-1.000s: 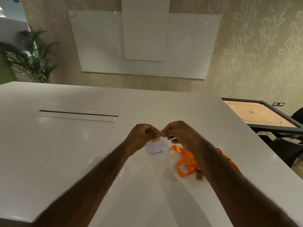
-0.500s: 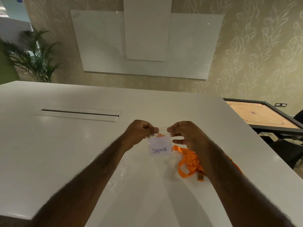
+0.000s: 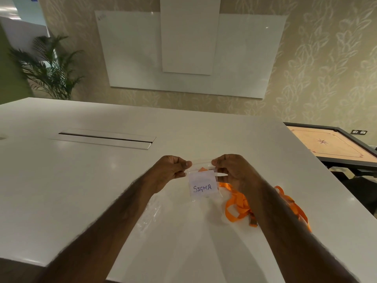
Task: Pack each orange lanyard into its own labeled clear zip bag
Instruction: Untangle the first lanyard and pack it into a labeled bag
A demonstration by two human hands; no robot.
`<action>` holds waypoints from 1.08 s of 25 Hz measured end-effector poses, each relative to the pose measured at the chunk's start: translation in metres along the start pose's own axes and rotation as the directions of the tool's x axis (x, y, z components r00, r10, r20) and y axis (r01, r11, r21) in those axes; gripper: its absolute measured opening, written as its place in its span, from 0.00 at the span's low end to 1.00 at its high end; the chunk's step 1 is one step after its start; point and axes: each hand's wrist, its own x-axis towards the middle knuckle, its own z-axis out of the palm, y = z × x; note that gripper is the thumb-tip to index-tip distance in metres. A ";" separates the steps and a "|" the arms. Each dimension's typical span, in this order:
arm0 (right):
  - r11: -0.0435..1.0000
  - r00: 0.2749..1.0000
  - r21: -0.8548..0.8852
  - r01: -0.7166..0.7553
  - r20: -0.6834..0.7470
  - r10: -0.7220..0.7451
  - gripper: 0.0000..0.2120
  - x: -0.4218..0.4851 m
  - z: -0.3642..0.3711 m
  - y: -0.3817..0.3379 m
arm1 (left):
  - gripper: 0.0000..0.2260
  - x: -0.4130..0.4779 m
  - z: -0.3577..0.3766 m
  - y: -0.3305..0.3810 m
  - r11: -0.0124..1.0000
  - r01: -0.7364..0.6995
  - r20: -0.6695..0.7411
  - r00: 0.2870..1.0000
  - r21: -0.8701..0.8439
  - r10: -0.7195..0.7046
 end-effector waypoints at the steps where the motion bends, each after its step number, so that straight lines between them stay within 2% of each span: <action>1: 1.000 1.000 -0.003 0.017 0.014 -0.017 0.02 0.002 0.001 0.000 | 0.06 -0.002 -0.002 0.000 1.000 -0.024 0.002 1.000 -0.008 0.024; 6: 0.994 0.993 -0.056 0.092 0.084 -0.087 0.02 0.010 0.021 0.000 | 0.06 -0.015 -0.014 0.001 0.992 -0.072 -0.088 0.994 -0.103 0.063; 10: 0.997 0.996 -0.048 0.061 0.071 -0.057 0.06 0.022 0.058 0.003 | 0.10 -0.026 -0.041 0.005 0.998 0.011 -0.178 0.984 -0.059 -0.021; 13: 0.999 0.994 -0.034 0.036 0.102 -0.032 0.04 0.032 0.100 0.012 | 0.07 -0.035 -0.077 0.006 0.998 0.043 -0.264 0.963 -0.042 -0.053; 16: 0.997 0.991 -0.073 0.012 0.135 -0.002 0.02 0.043 0.152 0.022 | 0.07 -0.042 -0.120 0.006 0.997 0.041 -0.408 0.913 0.064 -0.012; 22: 0.996 0.985 -0.075 -0.042 0.165 0.054 0.04 0.069 0.260 0.053 | 0.08 -0.046 -0.219 -0.005 0.962 0.112 -0.617 0.784 0.248 0.068; 27: 0.985 0.985 -0.135 -0.109 0.116 0.125 0.05 0.088 0.321 0.090 | 0.08 -0.041 -0.279 -0.030 0.794 0.255 -0.638 0.742 0.552 0.205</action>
